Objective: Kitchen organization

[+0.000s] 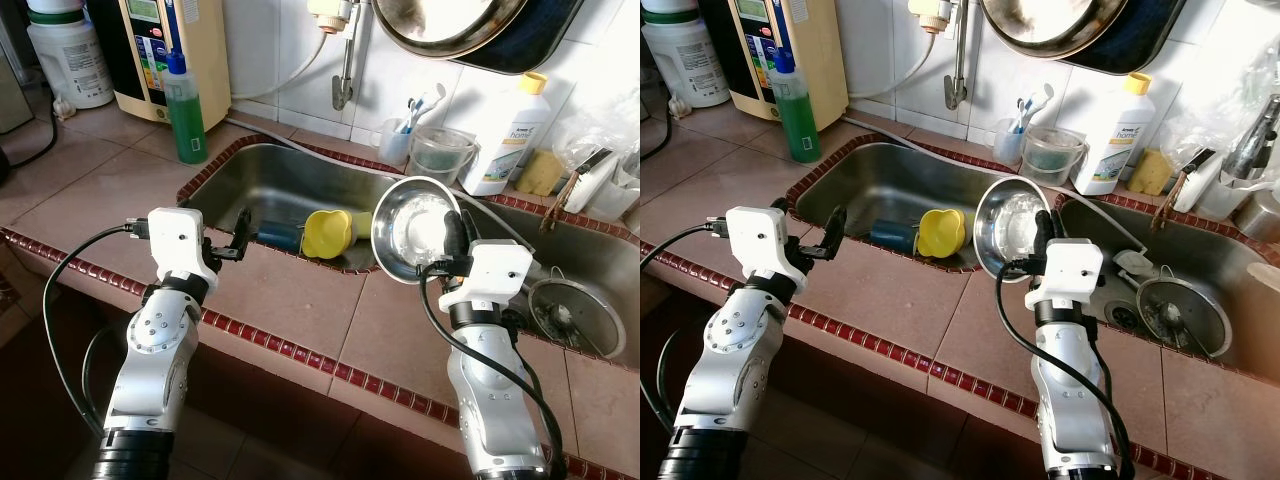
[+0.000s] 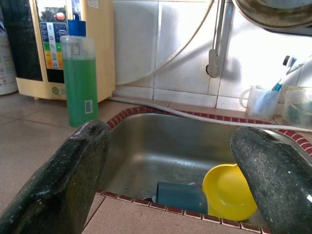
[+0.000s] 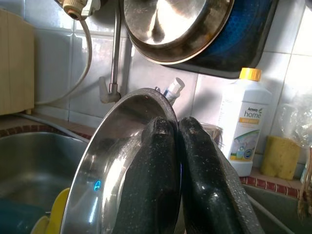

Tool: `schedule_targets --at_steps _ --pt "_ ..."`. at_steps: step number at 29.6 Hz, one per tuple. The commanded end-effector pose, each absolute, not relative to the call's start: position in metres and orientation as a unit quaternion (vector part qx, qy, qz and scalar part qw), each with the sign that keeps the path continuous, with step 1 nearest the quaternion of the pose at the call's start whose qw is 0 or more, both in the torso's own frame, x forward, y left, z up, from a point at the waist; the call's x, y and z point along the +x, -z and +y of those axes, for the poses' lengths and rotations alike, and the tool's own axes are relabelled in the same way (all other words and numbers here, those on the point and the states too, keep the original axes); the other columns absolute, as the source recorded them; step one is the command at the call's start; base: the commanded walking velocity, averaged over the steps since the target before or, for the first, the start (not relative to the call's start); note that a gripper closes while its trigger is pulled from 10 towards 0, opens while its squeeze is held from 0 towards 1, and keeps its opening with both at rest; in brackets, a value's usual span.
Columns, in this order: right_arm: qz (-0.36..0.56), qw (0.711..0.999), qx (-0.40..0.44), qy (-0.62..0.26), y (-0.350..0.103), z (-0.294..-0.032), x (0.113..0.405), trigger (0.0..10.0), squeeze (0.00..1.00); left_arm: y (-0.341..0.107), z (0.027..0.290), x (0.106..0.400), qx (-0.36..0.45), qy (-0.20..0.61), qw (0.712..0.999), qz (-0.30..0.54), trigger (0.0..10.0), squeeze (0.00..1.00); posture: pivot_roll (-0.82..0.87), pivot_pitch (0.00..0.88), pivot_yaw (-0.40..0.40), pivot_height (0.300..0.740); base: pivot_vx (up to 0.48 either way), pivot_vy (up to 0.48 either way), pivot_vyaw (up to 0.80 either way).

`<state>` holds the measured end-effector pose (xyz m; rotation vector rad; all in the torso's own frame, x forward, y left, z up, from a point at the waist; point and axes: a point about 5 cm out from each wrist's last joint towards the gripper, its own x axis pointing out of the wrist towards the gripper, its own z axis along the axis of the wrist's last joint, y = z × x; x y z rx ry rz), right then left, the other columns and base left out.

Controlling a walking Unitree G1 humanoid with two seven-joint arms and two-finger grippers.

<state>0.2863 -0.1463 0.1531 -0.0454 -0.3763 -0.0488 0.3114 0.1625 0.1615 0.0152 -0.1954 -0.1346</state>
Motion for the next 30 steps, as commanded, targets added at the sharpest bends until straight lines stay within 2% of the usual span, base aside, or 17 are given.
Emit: schedule_targets --at_steps 1,7,16,24,30 --pt "-0.192 0.981 -0.026 0.031 -0.156 -0.15 0.285 10.0 0.0 -0.168 0.159 0.311 0.011 0.079 0.991 -0.107 10.0 0.0 -0.2 0.029 -0.029 0.74 0.0 0.0 0.0" --pt "-0.19 0.981 -0.027 0.034 -0.155 -0.152 0.285 10.0 0.0 -0.168 0.16 0.31 0.015 0.083 0.991 -0.106 10.0 0.0 -0.2 0.034 -0.026 0.74 0.0 0.0 0.0" --pt "-0.186 0.98 -0.052 0.042 -0.157 -0.172 0.288 10.0 0.0 -0.164 0.153 0.299 0.032 0.119 0.987 -0.099 10.0 0.0 -0.19 0.063 -0.028 0.74 0.0 0.0 0.0" --pt "-0.19 0.978 -0.077 0.03 -0.165 -0.188 0.294 10.0 0.0 -0.163 0.133 0.273 0.024 0.175 0.98 -0.087 10.0 0.0 -0.18 0.105 -0.024 0.74 0.0 0.0 0.0" --pt "-0.183 0.98 -0.078 0.003 -0.164 -0.189 0.299 10.0 0.0 -0.163 0.126 0.257 0.016 0.2 0.977 -0.075 10.0 0.0 -0.17 0.138 -0.022 0.74 0.0 0.0 0.0"
